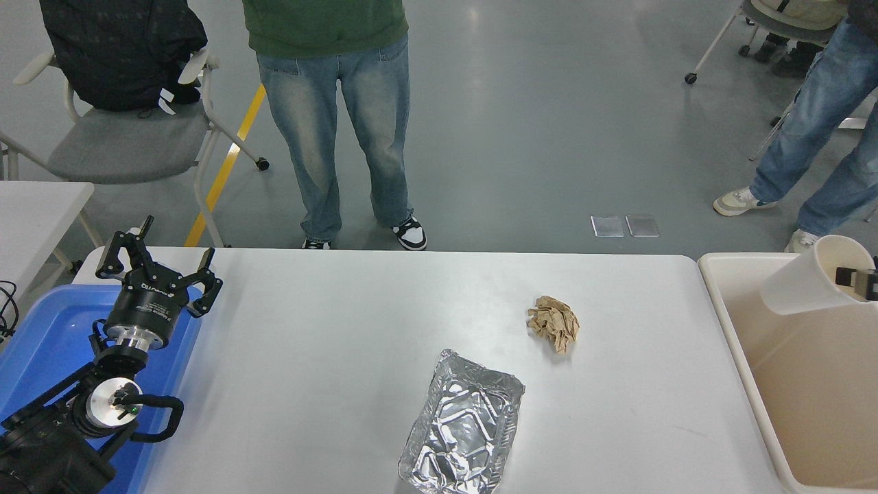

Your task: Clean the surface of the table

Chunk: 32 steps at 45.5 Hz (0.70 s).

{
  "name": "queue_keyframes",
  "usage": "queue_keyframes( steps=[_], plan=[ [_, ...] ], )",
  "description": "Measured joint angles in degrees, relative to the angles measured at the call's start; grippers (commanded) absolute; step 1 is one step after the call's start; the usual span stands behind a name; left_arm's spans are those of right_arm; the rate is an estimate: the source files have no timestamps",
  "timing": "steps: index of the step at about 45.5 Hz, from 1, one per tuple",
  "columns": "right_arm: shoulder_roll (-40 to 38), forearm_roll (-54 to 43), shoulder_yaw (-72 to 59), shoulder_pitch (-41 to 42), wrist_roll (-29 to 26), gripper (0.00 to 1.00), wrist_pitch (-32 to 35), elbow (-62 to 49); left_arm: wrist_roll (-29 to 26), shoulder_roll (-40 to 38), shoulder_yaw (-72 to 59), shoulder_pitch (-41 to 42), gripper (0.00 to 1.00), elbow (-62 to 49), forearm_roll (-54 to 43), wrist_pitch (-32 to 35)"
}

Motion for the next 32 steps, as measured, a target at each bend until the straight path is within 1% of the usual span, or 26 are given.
queue_keyframes(
  steps=[6,13,32],
  plan=[
    [0.45,0.1,-0.41,-0.22,0.17,0.0,-0.23,-3.51,0.0,0.0,0.0,0.0,0.99,0.0,0.0,0.0],
    [3.12,0.46,-0.92,-1.07,0.32,0.0,-1.15,-9.15,0.0,0.0,0.0,0.0,0.99,0.0,0.0,0.0],
    [15.53,3.0,-1.33,-8.82,1.05,0.0,-6.72,-28.44,0.0,0.0,0.0,0.02,0.99,0.0,0.0,0.0]
  ],
)
